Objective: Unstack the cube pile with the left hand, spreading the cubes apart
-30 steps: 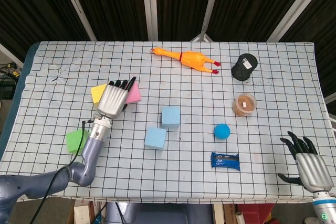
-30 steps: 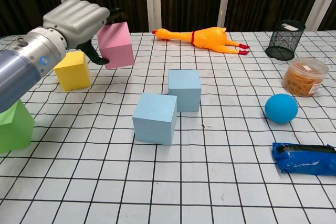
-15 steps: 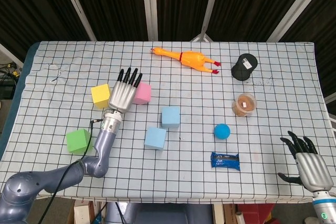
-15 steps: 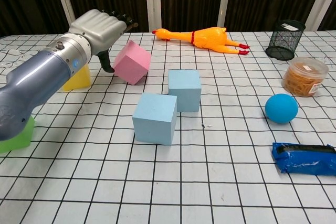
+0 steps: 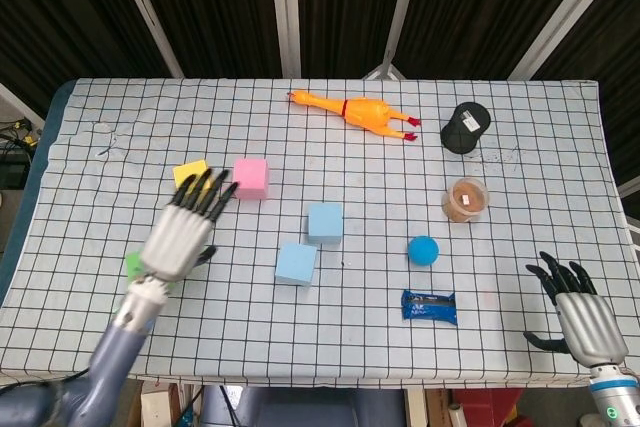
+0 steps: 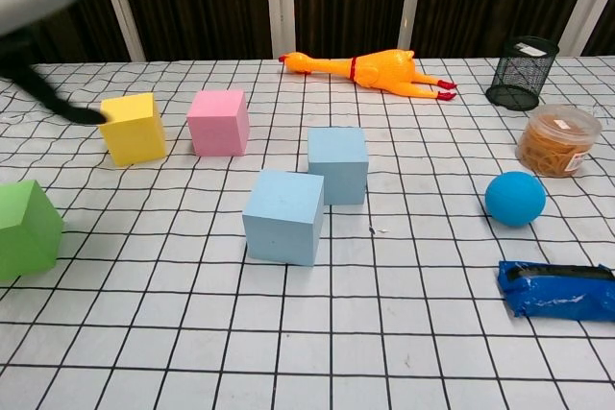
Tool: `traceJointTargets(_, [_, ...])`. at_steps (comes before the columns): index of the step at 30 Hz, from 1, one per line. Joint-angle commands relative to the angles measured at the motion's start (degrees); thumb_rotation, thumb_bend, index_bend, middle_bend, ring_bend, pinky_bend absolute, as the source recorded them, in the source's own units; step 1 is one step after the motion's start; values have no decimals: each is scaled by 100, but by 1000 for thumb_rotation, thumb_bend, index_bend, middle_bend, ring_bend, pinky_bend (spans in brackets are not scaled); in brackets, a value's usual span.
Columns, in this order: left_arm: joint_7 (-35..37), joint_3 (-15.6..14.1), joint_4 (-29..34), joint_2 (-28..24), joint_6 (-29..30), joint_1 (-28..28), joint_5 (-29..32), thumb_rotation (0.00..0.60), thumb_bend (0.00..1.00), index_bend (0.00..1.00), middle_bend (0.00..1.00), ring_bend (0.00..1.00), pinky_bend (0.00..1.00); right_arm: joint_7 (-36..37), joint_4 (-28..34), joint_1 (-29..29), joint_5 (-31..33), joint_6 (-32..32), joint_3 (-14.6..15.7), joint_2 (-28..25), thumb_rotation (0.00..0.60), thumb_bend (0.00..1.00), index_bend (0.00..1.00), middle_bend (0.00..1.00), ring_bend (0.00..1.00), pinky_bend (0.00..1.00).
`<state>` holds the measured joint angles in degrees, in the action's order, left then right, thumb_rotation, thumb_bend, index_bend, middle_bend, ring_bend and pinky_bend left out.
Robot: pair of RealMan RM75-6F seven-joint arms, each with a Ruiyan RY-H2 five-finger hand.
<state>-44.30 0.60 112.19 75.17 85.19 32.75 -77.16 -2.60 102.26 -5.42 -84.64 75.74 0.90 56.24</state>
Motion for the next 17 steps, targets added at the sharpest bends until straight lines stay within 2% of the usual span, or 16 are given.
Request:
traceJointTargets(1, [1416, -1166, -152, -1028, 1275, -1390, -984, 600, 0, 18, 0, 0, 156, -16, 7, 7, -20, 20, 5, 6, 600, 0, 179, 18, 134, 0])
traceJointTargets(2, [1564, -1200, -249, -1040, 1345, -1475, -983, 600, 0, 18, 0, 0, 156, -21, 8, 8, -22, 20, 7, 7, 600, 0, 179, 18, 134, 0])
traceJointTargets(4, [2329, -1275, -720, -1009, 1614, -1818, -974, 600, 0, 19, 0, 0, 156, -49, 12, 3, -30, 12, 12, 21, 600, 0, 178, 18, 134, 0])
traceJointTargets(8, [3237, -1243, -1332, -838, 1779, -2181, -884, 600, 0, 19, 0, 0, 155, -68, 26, 6, -61, 27, 23, 23, 600, 0, 178, 18, 134, 0])
traceJointTargets(13, [3243, -993, -1695, -674, 1935, -2339, -940, 600, 0, 17, 0, 0, 154, 19, 33, 72, -156, 208, 17, -8, 600, 0, 178, 18, 134, 0])
traceJointTargets(17, [3356, -908, -1695, -645, 1799, -2427, -870, 600, 0, 17, 0, 0, 154, 118, 7, 128, -221, 375, -9, -14, 600, 0, 179, 18, 134, 0])
